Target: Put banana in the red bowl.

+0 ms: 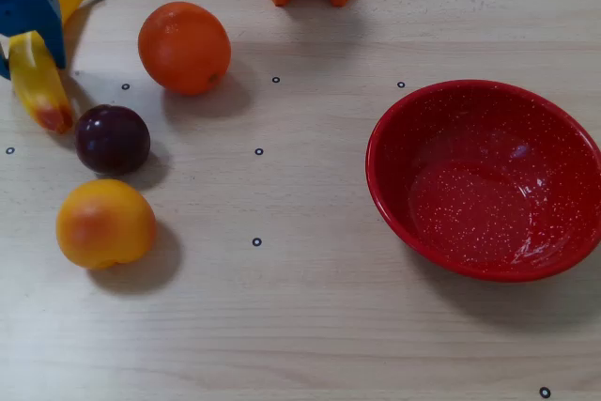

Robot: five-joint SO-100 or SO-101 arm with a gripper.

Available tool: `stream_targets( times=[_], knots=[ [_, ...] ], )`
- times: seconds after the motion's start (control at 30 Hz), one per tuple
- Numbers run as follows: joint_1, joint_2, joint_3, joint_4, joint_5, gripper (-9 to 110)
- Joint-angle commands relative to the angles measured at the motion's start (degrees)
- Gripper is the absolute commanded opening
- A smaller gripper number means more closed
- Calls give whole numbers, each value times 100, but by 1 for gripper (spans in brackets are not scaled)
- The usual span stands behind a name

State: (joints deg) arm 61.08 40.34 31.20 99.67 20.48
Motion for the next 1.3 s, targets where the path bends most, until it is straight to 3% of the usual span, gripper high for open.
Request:
stream_targets(
  times=[0.0, 0.83, 1.27],
  knots=[
    [-229, 1415, -334, 202, 70, 0],
    [-1046, 3366, 272, 308, -105, 0],
    [-2329, 4729, 2048, -1028, -606, 0]
  ],
)
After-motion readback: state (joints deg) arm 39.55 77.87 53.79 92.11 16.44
